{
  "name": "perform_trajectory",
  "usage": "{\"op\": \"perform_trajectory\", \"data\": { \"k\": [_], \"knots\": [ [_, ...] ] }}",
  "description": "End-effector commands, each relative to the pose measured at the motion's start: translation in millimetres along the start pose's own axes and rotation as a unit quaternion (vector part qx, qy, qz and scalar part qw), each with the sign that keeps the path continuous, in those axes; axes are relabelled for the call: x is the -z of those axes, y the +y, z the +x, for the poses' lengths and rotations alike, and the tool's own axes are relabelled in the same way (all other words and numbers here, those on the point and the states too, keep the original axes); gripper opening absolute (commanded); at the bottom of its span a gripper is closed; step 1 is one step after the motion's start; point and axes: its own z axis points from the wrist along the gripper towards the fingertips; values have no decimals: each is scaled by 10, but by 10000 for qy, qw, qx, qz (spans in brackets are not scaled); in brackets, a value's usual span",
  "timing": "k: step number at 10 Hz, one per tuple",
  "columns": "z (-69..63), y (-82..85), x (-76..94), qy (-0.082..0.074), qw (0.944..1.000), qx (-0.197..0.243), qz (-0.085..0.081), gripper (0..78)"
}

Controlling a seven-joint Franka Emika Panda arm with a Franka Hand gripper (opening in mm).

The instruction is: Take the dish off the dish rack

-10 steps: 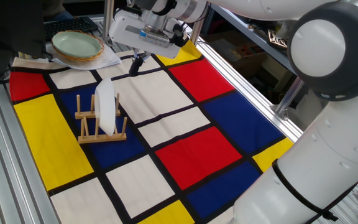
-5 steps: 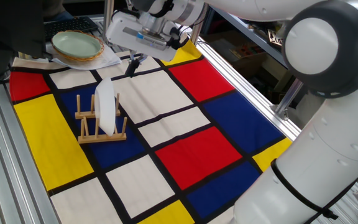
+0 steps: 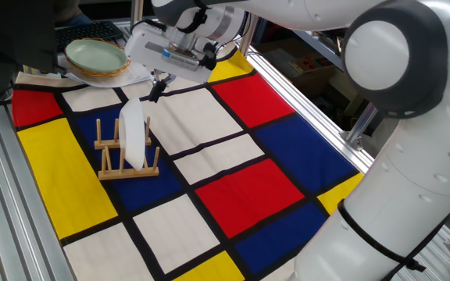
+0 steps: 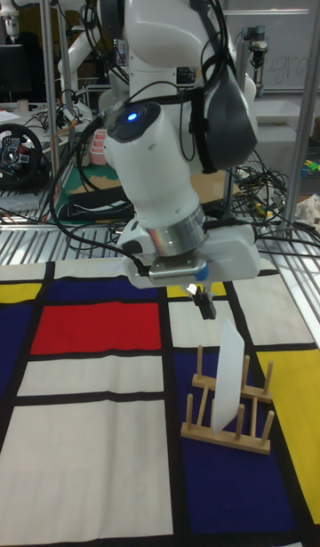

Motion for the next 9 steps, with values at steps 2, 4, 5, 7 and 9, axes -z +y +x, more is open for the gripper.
{"op": "perform_trajectory", "data": {
  "k": [2, 4, 5, 7, 9],
  "knots": [
    [-40, 36, -71, -18, 9999, 40, -153, 0],
    [-50, 42, -97, -28, 9999, 38, -163, 0],
    [-58, 46, -119, -16, 9998, 34, -185, 0],
    [-70, 53, -153, -21, 9998, 24, -218, 0],
    [-81, 58, -185, -23, 9997, 34, -261, 0]
  ]
}}
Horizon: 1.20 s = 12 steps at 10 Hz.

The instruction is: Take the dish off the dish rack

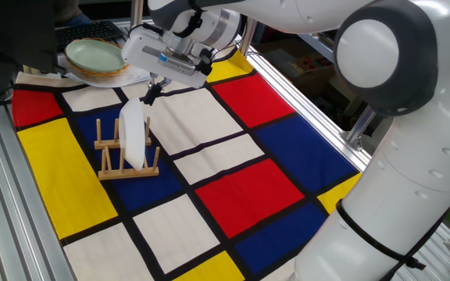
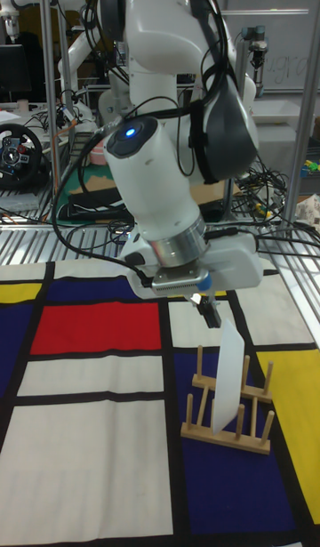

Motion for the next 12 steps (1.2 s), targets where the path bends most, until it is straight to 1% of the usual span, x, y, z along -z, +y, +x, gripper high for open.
{"op": "perform_trajectory", "data": {
  "k": [1, 3, 8, 9, 12],
  "knots": [
    [-17, 14, -23, -14, 10000, 4, -71, 0],
    [-20, 15, -32, 3, 9999, -10, -145, 0],
    [-31, 18, -66, -9, 9998, -16, -186, 0],
    [-33, 19, -71, -10, 9998, -28, -216, 0],
    [-34, 20, -75, -13, 9998, -32, -218, 0]
  ]
}}
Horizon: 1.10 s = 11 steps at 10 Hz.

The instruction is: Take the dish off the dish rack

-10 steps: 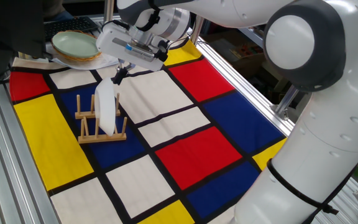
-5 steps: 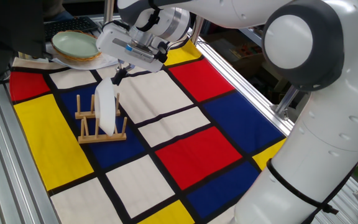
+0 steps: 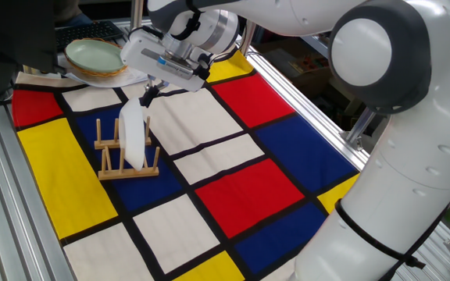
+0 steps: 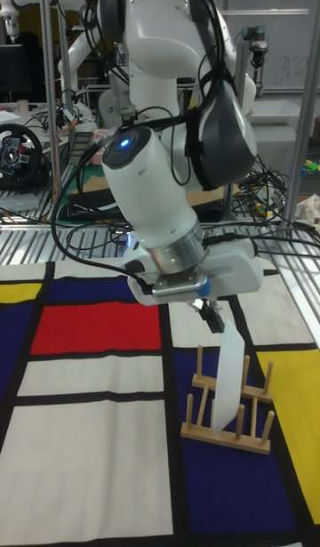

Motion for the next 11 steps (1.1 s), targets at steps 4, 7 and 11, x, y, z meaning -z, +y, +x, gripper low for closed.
{"op": "perform_trajectory", "data": {
  "k": [4, 7, 11],
  "knots": [
    [7, 3, 40, -21, 10000, -3, 40, 0],
    [30, -1, 149, 25, 10000, -46, 2, 0],
    [22, 3, 153, 37, 10000, -70, -32, 0]
  ]
}}
